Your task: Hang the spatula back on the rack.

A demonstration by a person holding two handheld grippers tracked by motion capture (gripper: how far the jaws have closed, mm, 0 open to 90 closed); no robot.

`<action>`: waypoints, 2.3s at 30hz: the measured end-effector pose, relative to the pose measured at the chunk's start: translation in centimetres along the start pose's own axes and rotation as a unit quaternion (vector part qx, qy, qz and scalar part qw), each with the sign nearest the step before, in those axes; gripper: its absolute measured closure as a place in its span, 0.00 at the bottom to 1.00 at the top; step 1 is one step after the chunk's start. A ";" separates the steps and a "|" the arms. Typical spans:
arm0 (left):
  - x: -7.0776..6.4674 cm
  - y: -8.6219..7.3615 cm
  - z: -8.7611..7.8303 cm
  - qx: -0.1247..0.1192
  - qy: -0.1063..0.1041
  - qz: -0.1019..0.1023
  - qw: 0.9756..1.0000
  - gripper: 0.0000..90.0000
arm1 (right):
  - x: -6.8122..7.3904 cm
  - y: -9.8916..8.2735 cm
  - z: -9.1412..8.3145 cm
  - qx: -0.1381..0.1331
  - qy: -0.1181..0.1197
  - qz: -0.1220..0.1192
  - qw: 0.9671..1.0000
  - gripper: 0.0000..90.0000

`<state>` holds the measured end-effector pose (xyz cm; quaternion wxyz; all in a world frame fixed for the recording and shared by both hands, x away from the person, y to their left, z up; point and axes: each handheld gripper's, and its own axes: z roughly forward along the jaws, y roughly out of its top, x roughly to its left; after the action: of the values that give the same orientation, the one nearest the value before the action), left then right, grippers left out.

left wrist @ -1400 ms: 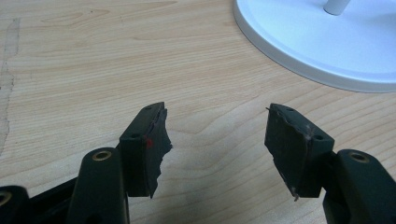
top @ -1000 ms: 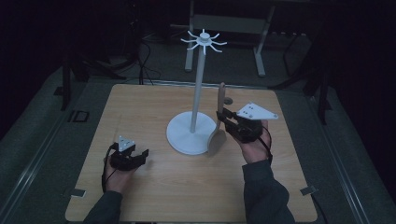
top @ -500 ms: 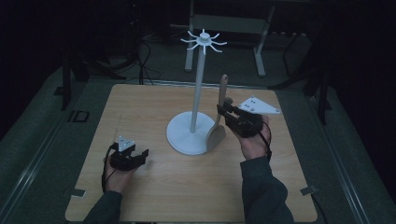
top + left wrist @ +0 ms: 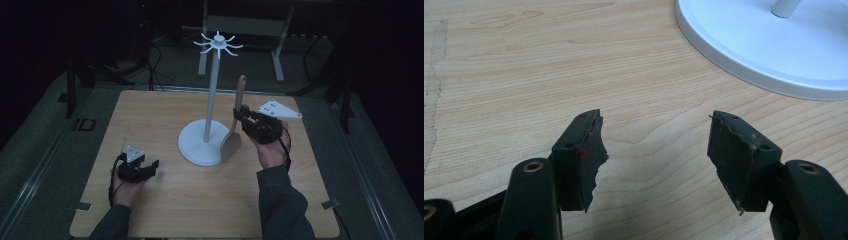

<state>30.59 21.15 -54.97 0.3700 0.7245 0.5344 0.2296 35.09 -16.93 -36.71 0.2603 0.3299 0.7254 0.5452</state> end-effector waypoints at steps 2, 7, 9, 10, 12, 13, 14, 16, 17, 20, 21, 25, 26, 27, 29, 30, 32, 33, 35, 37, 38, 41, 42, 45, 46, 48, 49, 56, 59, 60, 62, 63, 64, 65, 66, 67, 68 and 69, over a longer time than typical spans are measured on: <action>0.0 0.0 0.0 0.000 0.000 0.000 1.000 0.44 | -0.1 0.2 0.0 -0.001 0.000 0.002 1.000 0.84; 0.0 0.0 0.0 0.000 0.000 0.000 1.000 0.44 | -0.2 0.6 0.2 -0.006 0.000 0.009 1.000 0.84; 0.0 0.0 0.0 0.000 0.000 -0.001 1.000 0.44 | -0.2 0.8 0.2 -0.006 0.000 0.009 1.000 0.84; 0.0 0.0 0.0 0.000 0.000 -0.001 1.000 0.44 | -0.2 0.9 0.3 -0.006 0.000 0.010 1.000 0.84; 0.0 0.0 0.0 0.000 0.000 -0.001 1.000 0.44 | -0.2 1.0 0.3 -0.006 0.001 0.011 1.000 0.84; 0.0 0.0 0.0 0.000 0.000 -0.001 1.000 0.44 | -0.2 1.2 0.4 -0.006 0.001 0.010 1.000 0.84; 0.0 0.0 0.1 0.001 0.000 -0.001 1.000 0.44 | -0.3 1.6 0.6 -0.009 0.005 0.013 1.000 0.84; 0.0 0.0 0.1 0.001 0.000 -0.001 1.000 0.44 | -0.3 1.8 0.7 -0.008 0.007 0.015 1.000 0.84; 0.0 0.0 0.1 0.001 0.000 -0.001 1.000 0.44 | -0.3 2.0 0.8 -0.009 0.008 0.015 1.000 0.84; 0.0 0.0 0.1 0.001 0.000 -0.002 1.000 0.44 | -0.4 2.4 0.9 -0.011 0.011 0.016 1.000 0.84; 0.0 0.0 0.0 0.001 0.000 -0.002 1.000 0.44 | -0.3 2.5 0.9 -0.012 0.012 0.014 1.000 0.84; 0.0 0.0 0.0 0.001 0.000 -0.001 1.000 0.44 | -0.3 3.1 0.9 -0.014 0.012 0.010 1.000 0.84; 0.0 0.0 0.0 0.000 -0.001 -0.001 1.000 0.44 | -0.2 3.2 0.9 -0.014 0.013 0.010 1.000 0.84; 0.0 0.0 0.0 0.000 -0.001 -0.001 1.000 0.44 | -0.3 3.3 0.9 -0.015 0.012 0.008 1.000 0.84; 0.0 0.0 0.0 0.000 -0.001 -0.001 1.000 0.44 | -0.3 3.7 0.8 -0.014 0.012 0.007 1.000 0.84; 0.0 0.0 0.0 0.000 -0.001 -0.001 1.000 0.44 | -0.3 3.9 0.8 -0.016 0.011 0.007 1.000 0.84; 0.0 0.0 0.0 0.001 0.000 0.000 1.000 0.44 | -0.3 4.2 0.8 -0.017 0.010 0.010 1.000 0.84; 0.0 0.0 0.1 0.001 -0.001 0.000 1.000 0.44 | -0.4 4.3 0.9 -0.017 0.011 0.011 1.000 0.84; 0.0 0.0 0.1 0.001 -0.001 0.000 1.000 0.44 | -0.4 4.4 0.9 -0.017 0.011 0.011 1.000 0.84; 0.0 0.0 0.1 0.001 -0.001 0.000 1.000 0.44 | -0.4 4.6 1.1 -0.013 0.010 0.011 1.000 0.84; 0.0 0.0 0.1 0.001 -0.001 0.000 1.000 0.44 | -0.4 4.7 1.2 -0.013 0.009 0.012 1.000 0.84; 0.0 0.0 0.1 0.001 -0.002 0.000 1.000 0.44 | -0.5 4.9 1.3 -0.010 0.011 0.011 1.000 0.84; 0.0 0.0 0.1 0.001 -0.002 0.000 1.000 0.44 | -0.4 5.0 1.4 -0.007 0.013 0.009 1.000 0.84; 0.0 0.0 0.1 0.001 -0.002 0.000 1.000 0.44 | -0.5 5.2 1.7 -0.002 0.013 0.008 1.000 0.84; 0.0 0.0 0.1 0.001 -0.002 0.000 1.000 0.44 | -0.5 5.2 1.7 -0.002 0.013 0.010 1.000 0.84; 0.0 0.0 0.1 0.001 -0.002 0.000 1.000 0.44 | -0.5 5.3 1.9 -0.001 0.014 0.011 1.000 0.84; 0.0 0.0 0.1 0.002 -0.002 0.000 1.000 0.44 | -0.5 5.4 2.0 0.000 0.014 0.012 1.000 0.84; 0.0 0.0 0.1 0.000 -0.002 0.000 1.000 0.44 | -0.5 5.6 2.7 0.013 0.018 0.013 1.000 0.84; 0.0 0.0 0.1 0.000 -0.001 -0.001 1.000 0.44 | -0.4 5.7 3.0 0.015 0.018 0.010 1.000 0.84; 0.0 0.1 0.1 0.000 -0.002 -0.001 1.000 0.44 | -0.4 5.7 3.1 0.018 0.018 0.009 1.000 0.84; 0.0 0.1 0.1 0.000 -0.001 -0.001 1.000 0.44 | -0.3 5.6 3.5 0.022 0.015 0.004 1.000 0.83; 0.0 0.1 0.1 -0.001 -0.002 -0.001 1.000 0.44 | -0.4 5.5 3.5 0.019 0.015 0.004 1.000 0.81; 0.0 0.1 0.0 -0.001 -0.002 -0.001 1.000 0.44 | -0.4 5.5 3.5 0.015 0.014 0.006 1.000 0.76; 0.0 0.1 0.0 -0.001 -0.002 -0.002 1.000 0.44 | -0.3 5.4 3.4 0.011 0.012 0.006 1.000 0.71; 0.0 0.1 0.0 -0.001 -0.002 -0.003 1.000 0.44 | -0.3 5.4 3.4 0.010 0.009 0.003 1.000 0.67; 0.0 0.1 0.0 -0.001 -0.002 -0.002 1.000 0.44 | -0.2 5.3 3.3 0.009 0.004 -0.003 1.000 0.64; 0.0 0.1 0.0 -0.001 -0.002 -0.001 1.000 0.44 | -0.2 5.2 3.3 0.009 -0.001 -0.009 1.000 0.60; 0.0 0.1 0.0 -0.001 -0.002 -0.001 1.000 0.44 | -0.1 5.1 3.2 0.009 -0.006 -0.014 1.000 0.56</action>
<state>30.65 21.12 -54.95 0.3716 0.7242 0.5341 0.2284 38.55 -14.06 -32.66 0.2694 0.3248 0.7333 0.5331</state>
